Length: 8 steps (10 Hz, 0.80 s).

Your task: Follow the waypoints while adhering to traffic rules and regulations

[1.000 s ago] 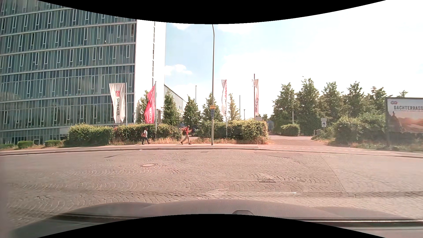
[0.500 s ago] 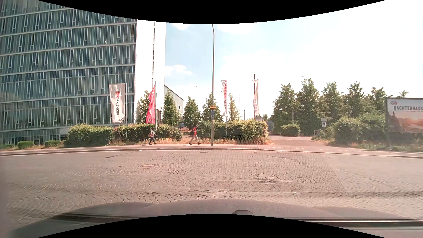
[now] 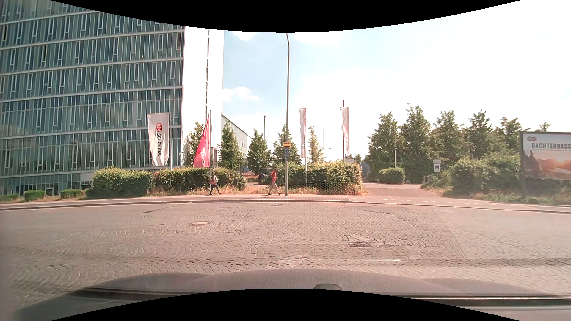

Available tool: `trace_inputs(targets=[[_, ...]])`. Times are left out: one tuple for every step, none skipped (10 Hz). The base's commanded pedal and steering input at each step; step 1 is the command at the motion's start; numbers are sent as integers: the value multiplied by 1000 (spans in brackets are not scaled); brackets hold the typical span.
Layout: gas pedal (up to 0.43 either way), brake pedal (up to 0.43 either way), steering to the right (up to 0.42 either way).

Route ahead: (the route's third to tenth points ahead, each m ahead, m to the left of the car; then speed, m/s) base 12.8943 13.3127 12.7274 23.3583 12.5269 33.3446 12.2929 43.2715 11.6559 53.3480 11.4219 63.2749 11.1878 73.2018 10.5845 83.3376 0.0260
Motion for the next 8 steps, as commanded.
trace_inputs(targets=[[0, 207, -24], [0, 207, -24], [0, 207, -24], [0, 207, -24], [0, 207, -24], [0, 207, -24], [0, 207, -24], [0, 207, -25]])
